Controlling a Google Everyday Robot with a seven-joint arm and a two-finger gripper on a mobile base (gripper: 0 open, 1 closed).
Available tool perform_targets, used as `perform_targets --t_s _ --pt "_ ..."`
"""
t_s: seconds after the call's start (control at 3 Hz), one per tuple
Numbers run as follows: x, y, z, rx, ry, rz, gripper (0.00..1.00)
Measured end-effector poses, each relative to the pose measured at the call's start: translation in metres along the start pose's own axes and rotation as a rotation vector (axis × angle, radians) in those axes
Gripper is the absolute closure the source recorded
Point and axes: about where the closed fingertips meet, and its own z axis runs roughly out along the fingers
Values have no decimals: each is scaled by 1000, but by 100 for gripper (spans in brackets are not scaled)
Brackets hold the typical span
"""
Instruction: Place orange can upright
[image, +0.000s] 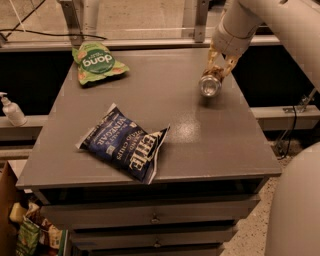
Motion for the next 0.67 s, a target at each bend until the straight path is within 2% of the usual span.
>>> perform_targets --t_s 0.33,0.67 --pt "-22 3 16 31 -13 -97 100" --pt "-34 1 24 45 -27 -132 100"
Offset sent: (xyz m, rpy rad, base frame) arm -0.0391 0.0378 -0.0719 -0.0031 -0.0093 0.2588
